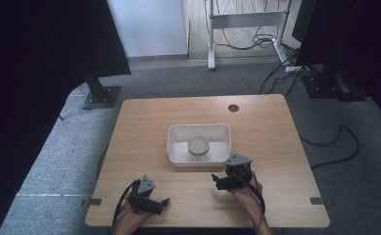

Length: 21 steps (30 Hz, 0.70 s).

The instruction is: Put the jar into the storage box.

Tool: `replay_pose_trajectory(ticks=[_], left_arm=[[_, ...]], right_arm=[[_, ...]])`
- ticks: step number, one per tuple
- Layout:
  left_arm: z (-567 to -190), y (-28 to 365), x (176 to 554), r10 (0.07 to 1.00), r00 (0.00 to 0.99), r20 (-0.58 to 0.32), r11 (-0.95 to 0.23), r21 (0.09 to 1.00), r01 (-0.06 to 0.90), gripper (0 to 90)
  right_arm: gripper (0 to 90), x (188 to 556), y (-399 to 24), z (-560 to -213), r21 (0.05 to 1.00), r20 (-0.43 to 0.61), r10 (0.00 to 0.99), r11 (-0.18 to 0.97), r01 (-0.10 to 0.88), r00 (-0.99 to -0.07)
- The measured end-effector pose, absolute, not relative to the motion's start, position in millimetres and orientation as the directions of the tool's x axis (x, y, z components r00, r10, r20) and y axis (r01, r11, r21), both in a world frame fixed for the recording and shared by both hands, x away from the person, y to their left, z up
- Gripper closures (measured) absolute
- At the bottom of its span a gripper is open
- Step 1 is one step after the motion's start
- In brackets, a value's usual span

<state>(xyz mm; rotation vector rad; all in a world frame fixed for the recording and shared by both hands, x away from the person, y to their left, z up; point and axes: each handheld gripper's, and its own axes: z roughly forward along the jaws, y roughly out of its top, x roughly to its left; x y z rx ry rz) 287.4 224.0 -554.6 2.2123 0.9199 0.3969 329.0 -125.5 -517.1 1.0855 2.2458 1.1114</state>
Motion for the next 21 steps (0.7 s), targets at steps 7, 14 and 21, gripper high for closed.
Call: replay_pose_trajectory(ticks=[7,14,21], left_arm=[[-554.6,224.0,287.4,0.713,0.701,0.014,-0.504,0.705,0.499,1.1],[-554.6,224.0,287.3,0.713,0.701,0.014,-0.504,0.705,0.499,1.1],[-554.6,223.9,287.2,0.714,0.7,0.014,-0.504,0.705,0.5,1.1]], right_arm=[[3.0,323.7,-137.9,-516.1,0.801,-0.015,0.803,0.366,0.473,-0.596],[3.2,318.3,-151.6,-515.1,0.805,-0.01,0.818,0.348,0.481,-0.575],[3.3,312.1,-165.4,-519.1,0.799,-0.009,0.836,0.336,0.499,-0.548]])
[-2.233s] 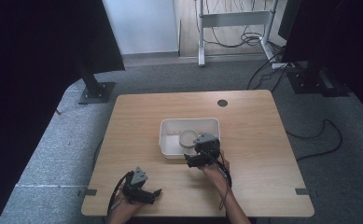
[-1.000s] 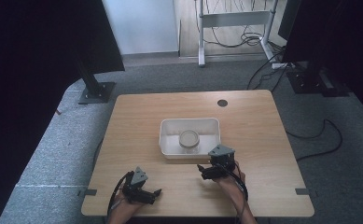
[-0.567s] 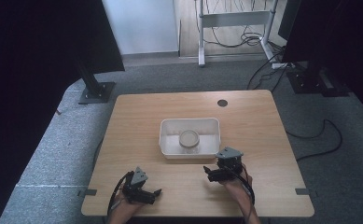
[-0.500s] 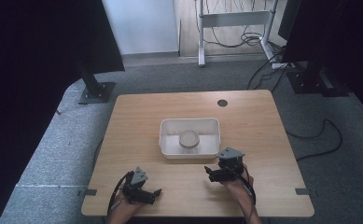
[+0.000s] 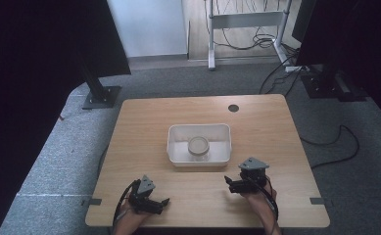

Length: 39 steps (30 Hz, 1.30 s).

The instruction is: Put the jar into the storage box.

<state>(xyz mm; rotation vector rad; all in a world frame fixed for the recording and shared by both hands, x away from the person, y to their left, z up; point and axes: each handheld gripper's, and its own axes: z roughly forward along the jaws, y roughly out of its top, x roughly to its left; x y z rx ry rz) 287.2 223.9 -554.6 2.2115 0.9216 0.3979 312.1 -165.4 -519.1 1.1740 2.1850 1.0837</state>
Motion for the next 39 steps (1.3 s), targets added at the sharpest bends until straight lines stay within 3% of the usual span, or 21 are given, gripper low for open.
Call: replay_pose_trajectory(ticks=[39], left_arm=[[-554.6,223.7,287.0,0.715,0.699,0.014,-0.504,0.705,0.5,1.1]], right_arm=[[3.7,271.8,-226.4,-550.5,0.741,0.034,0.906,0.26,0.619,-0.422]])
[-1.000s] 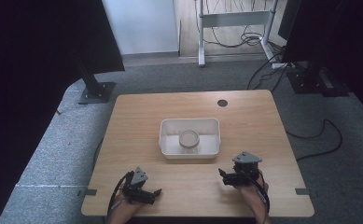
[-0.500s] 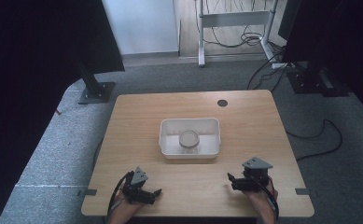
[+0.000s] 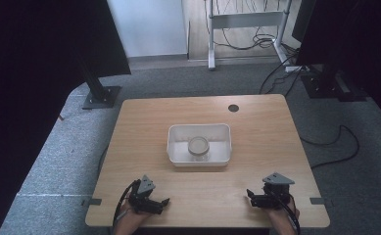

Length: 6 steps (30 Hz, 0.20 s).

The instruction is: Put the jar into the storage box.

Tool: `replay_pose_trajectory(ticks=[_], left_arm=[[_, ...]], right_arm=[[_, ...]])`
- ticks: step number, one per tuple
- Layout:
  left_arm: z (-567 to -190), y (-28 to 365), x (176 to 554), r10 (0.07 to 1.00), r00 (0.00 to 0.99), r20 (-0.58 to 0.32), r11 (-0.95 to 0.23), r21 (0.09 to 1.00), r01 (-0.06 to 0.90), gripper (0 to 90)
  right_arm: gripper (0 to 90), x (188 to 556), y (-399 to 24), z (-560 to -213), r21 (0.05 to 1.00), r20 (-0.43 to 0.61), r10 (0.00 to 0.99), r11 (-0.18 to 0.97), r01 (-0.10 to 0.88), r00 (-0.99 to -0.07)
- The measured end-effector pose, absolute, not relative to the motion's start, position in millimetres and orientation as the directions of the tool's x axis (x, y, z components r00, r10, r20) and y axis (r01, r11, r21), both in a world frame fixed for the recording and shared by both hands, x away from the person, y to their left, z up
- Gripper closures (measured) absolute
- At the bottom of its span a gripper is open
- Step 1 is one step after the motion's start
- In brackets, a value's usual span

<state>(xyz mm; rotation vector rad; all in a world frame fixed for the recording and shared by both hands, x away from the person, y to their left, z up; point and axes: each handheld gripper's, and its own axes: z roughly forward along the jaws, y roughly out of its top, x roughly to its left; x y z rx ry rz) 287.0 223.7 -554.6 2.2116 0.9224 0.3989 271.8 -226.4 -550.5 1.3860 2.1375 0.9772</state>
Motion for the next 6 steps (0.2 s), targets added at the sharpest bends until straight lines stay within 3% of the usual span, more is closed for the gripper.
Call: replay_pose_trajectory(ticks=[6], left_arm=[[-554.6,223.7,287.0,0.714,0.7,0.014,-0.504,0.704,0.5,1.1]], right_arm=[[3.7,270.0,-229.1,-555.1,0.723,0.042,0.91,0.257,0.641,-0.412]])
